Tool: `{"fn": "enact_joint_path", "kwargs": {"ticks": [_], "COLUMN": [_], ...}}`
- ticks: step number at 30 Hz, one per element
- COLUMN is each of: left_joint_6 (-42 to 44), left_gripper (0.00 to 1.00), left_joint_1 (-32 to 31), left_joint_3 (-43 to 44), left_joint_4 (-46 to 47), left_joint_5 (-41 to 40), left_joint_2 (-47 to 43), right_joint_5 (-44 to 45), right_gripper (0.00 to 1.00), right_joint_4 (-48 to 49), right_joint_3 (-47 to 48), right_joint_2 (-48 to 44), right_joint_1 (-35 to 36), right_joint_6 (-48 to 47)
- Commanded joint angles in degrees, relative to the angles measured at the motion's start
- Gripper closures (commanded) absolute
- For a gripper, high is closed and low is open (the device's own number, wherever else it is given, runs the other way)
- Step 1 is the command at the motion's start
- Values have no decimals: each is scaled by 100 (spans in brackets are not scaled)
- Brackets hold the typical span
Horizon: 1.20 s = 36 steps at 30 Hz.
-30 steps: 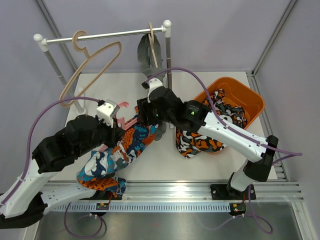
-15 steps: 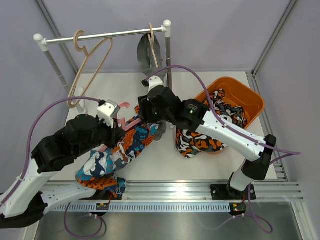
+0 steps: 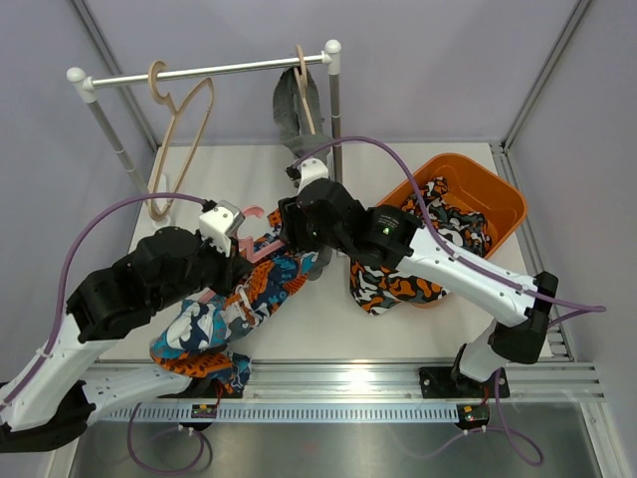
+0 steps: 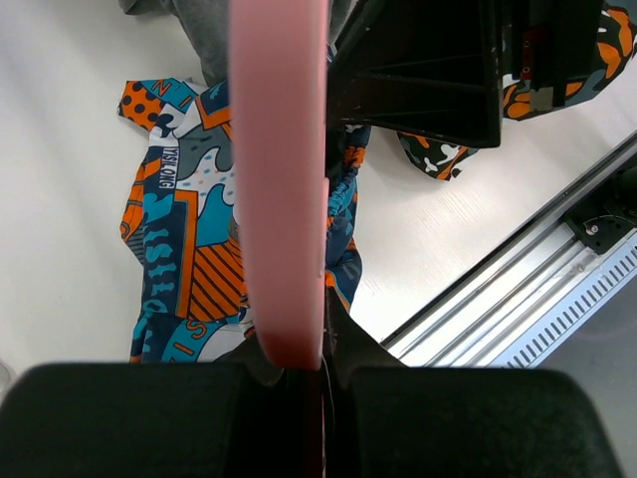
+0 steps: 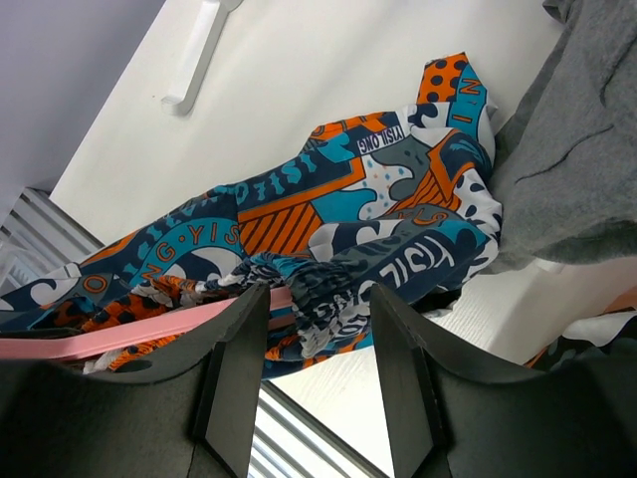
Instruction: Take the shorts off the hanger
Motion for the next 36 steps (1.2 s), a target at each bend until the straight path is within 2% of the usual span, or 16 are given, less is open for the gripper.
{"fn": "enact_joint_path", "kwargs": {"ticks": [1,6,9,22,31,34,35,36], "left_joint_6": [102,128,145,207,277,269,260,260], "left_gripper": [100,100,100,100,100,100,100,100], "left_joint_1": [-18,-18,-18,-18,-18,-18,-18,-26], "left_joint_3": [222,108,125,476,670,696,688,696], "left_joint_4": [573,608,626,608,476,389,319,275], "left_joint_5": [29,29,-6,108,231,336,354,371], "left_joint_2": [25,78,113,298,219,140,96,78], "right_joint_5": [180,497,322,119,724,1094,1156,1165], "right_gripper": [46,44,44,44,46,56,71,80], "right_joint_4": [47,257,276,126,-84,-313,-426,-462], "right_joint_3": [-189,-400,-401,-101,55,406,504,601], "right_joint_2": [-269,-594,-682,-32,126,258,310,328], "right_joint_1": [157,166,166,157,157,17,-105,-167], "right_joint_6": [93,137,76,76,14,-74,-143,-179]}}
